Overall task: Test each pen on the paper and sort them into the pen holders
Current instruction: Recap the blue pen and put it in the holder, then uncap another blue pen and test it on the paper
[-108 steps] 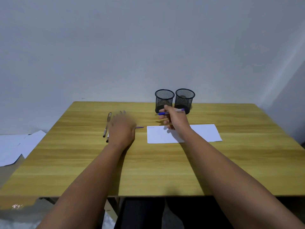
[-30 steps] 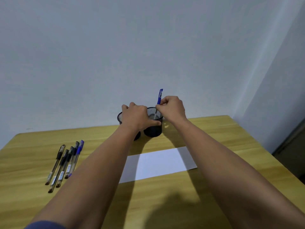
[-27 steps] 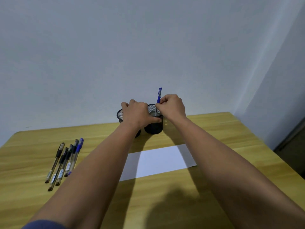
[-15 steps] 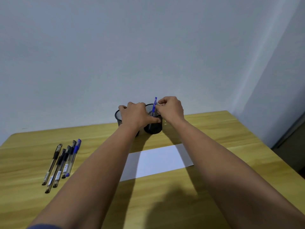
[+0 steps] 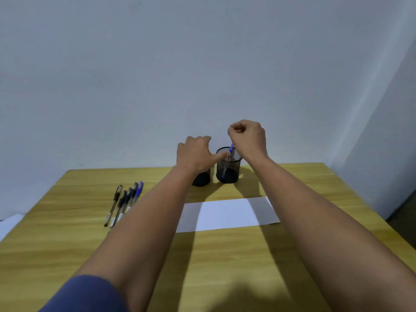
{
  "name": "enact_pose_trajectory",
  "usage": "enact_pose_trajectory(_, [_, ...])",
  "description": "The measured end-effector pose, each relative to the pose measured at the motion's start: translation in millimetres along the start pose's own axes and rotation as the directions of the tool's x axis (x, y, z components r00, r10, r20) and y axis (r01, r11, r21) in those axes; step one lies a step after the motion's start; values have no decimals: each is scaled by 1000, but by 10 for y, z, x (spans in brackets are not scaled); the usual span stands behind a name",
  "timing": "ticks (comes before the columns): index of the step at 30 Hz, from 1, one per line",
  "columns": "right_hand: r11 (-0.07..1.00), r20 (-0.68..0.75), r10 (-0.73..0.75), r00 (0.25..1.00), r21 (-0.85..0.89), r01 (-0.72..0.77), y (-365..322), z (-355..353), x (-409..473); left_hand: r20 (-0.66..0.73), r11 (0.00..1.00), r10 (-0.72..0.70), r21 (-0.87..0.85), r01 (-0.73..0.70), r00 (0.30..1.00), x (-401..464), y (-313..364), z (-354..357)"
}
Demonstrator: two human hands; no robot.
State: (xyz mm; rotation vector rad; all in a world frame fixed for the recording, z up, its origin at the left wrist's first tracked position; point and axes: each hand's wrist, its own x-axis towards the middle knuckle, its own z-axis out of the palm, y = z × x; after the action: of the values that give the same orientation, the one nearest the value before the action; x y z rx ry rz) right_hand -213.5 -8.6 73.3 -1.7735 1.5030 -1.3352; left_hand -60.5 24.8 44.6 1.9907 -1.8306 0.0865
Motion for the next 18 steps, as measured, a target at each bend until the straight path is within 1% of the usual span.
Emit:
enact_pose_trajectory(3, [999, 44, -12, 999, 48, 10, -242, 132, -239, -26, 991, -86, -109, 83, 996, -221, -310, -277])
enact_pose_trajectory(5, [999, 107, -4, 994, 53, -2, -357, 292, -435, -26, 986, -126, -112, 122, 992, -388, -605, -395])
enact_pose_trajectory(7, [999, 220, 5, 976, 40, -15, -429, 497, -650, -8, 983, -165, -80, 164, 986, -563, -921, -448])
enact_pose_trajectory(9, [1000, 348, 6, 937, 6, -9, -438, 738, -834, 20, 981, -189, -34, 190, 982, -733, -1225, -456])
enact_pose_trajectory(11, [998, 470, 10, 883, -57, 19, -420, 981, -994, 69, 980, -197, 3, 198, 978, -869, -1506, -428])
enact_pose_trajectory(13, [994, 562, 14, 827, -98, 49, -392, 1234, -1132, 128, 979, -203, 40, 199, 971, -976, -1759, -365])
enact_pose_trajectory(15, [990, 617, 30, 787, -129, 63, -357, 1467, -1260, 157, 979, -203, 55, 197, 966, -1068, -1957, -284])
enact_pose_trajectory(18, [982, 642, 60, 764, -176, 70, -336, 1761, -1416, 154, 982, -178, 85, 167, 972, -1172, -2135, -176])
